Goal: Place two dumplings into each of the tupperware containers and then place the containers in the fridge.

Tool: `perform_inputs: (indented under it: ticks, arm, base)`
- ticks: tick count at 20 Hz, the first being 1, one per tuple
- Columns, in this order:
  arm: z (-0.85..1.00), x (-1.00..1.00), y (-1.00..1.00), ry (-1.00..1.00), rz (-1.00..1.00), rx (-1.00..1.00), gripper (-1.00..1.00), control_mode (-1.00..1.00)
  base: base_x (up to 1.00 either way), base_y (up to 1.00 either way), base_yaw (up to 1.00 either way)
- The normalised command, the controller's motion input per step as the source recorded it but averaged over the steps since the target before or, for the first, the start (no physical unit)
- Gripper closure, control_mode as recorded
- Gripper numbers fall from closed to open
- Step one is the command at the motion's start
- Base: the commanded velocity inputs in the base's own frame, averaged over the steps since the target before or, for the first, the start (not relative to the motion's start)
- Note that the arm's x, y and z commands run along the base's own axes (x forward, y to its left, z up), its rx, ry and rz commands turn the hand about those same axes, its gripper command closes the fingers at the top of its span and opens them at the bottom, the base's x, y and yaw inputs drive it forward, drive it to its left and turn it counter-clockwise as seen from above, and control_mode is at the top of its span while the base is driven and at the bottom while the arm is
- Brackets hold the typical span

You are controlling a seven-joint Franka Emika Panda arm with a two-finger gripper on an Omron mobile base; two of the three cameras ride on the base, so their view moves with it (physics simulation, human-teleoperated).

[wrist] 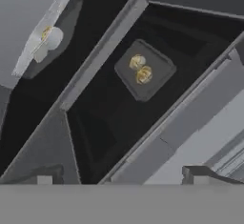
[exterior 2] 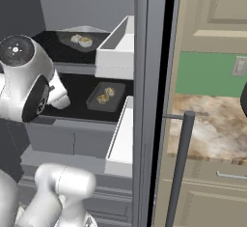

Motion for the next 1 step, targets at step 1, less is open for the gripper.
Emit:
perform_inputs:
  ticks: [1]
  arm:
    - [-0.41, -1.00, 0.00, 0.12, 0.06, -0.18, -1.00, -1.00]
  base:
    - [0.00, 0.00, 0.00]
